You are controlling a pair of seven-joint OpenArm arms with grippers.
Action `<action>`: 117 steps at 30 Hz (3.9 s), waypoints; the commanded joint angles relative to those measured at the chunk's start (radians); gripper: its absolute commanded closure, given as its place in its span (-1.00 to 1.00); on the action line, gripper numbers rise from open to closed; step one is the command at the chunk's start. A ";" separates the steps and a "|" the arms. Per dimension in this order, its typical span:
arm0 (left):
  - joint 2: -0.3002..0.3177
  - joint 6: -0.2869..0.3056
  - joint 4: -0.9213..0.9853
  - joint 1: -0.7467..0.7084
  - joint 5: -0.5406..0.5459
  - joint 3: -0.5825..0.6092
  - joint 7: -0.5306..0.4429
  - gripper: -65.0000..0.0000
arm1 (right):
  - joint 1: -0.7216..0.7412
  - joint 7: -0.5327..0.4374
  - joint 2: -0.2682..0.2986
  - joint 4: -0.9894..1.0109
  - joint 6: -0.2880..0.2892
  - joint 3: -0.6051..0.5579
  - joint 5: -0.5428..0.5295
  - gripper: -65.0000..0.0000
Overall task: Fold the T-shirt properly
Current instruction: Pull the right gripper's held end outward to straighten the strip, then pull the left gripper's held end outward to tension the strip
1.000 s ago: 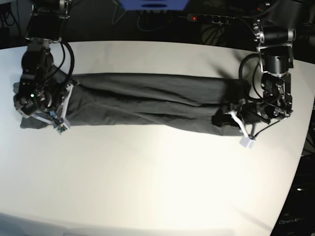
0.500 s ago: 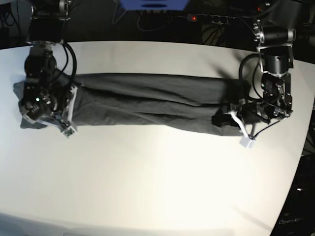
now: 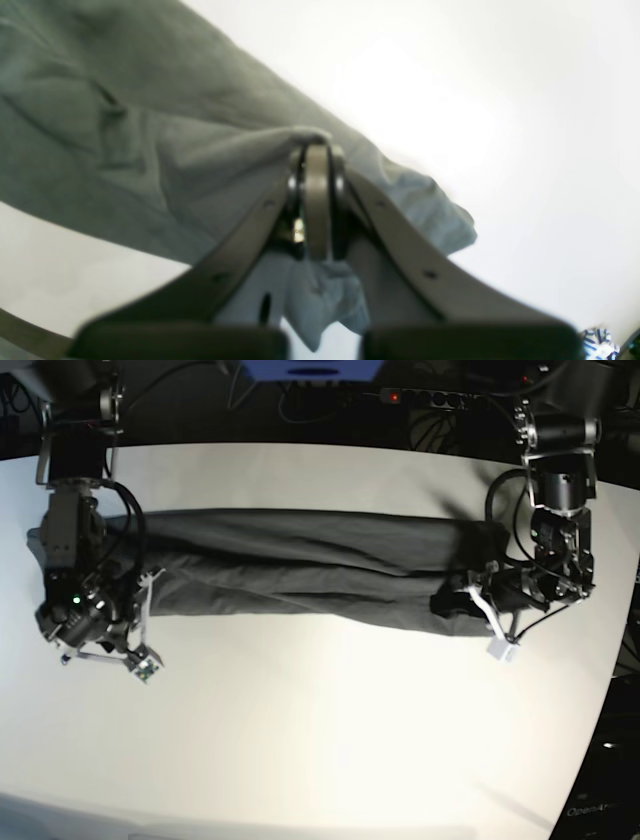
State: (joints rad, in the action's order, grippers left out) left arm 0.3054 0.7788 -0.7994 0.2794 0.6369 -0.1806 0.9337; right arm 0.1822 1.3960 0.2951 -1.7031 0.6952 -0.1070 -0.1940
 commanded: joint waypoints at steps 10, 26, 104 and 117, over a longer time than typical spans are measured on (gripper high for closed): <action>0.016 -0.081 0.022 -0.035 -0.220 0.010 0.146 0.88 | 0.023 -0.013 0.009 0.208 0.003 0.005 -0.006 0.33; 0.018 -0.081 0.021 -0.035 -0.220 0.011 0.146 0.88 | 0.075 -0.013 0.051 0.217 0.003 0.013 -0.006 -0.31; 0.058 -0.081 -0.325 0.059 0.165 0.005 0.391 0.87 | -0.056 -0.435 0.135 0.463 0.003 0.211 -0.005 0.98; 0.176 -0.081 -0.401 -0.050 0.197 -0.058 0.463 0.75 | -0.060 -0.435 0.117 0.463 0.003 0.211 -0.005 0.98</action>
State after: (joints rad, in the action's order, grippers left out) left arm 0.4557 0.6956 -1.1881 0.2138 0.8276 -0.2306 1.3903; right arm 0.1234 0.9485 0.4126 -1.2434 0.6945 0.1055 -0.1974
